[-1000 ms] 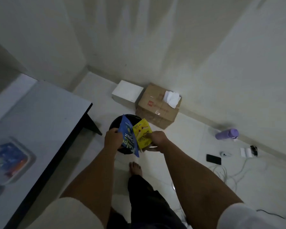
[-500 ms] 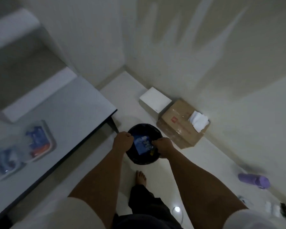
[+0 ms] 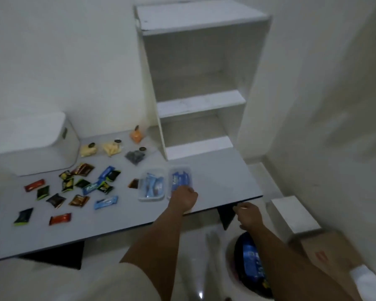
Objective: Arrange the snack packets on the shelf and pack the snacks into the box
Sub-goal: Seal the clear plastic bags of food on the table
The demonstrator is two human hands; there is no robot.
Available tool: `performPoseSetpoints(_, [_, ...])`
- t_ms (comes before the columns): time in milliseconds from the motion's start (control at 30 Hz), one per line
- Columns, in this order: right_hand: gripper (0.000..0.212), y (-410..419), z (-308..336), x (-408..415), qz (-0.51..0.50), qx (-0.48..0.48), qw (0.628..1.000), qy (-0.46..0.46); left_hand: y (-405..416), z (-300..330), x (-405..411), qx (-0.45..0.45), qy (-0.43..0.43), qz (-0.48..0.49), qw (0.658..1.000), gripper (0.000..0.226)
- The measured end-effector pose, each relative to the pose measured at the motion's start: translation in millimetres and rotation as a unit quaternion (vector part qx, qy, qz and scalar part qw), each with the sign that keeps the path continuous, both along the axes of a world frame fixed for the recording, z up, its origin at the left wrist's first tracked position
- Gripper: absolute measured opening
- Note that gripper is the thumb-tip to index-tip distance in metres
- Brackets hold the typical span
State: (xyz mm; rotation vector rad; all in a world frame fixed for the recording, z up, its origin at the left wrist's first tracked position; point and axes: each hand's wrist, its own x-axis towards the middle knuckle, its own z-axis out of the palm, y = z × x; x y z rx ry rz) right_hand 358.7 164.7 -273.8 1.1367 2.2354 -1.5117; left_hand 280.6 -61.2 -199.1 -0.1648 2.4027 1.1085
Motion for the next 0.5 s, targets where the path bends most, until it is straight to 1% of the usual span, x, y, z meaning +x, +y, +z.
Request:
performPoseSetpoints(100, [0.018,-70.9,10.4,-24.5,0.023,0.006,0.999,0.029,-80.8,5.2,-8.9,-0.006,0.016,0.033,0.999,0.027])
performPoseSetpoints(200, [0.007,-144.3,30.4,-43.7,0.043,0.008,0.997,0.066,-159.4,6.0,-15.6,-0.017,0.017,0.063,0.998,0.028])
performPoseSetpoints(267, [0.008,-187.9,35.1,-57.9,0.067,0.007,0.995,0.077,-207.5,5.6,-18.2,-0.019,0.021,0.091,0.995,0.028])
performPoseSetpoints(367, [0.007,-243.8,31.9,-77.5,0.098,0.015,0.993,0.067,-270.6,0.9,-18.8,-0.028,0.023,0.110,0.993,0.029])
performPoseSetpoints(500, [0.006,-297.4,31.4,-102.7,0.142,0.012,0.988,0.056,-321.5,-5.5,-26.0,-0.024,0.023,0.117,0.993,0.023])
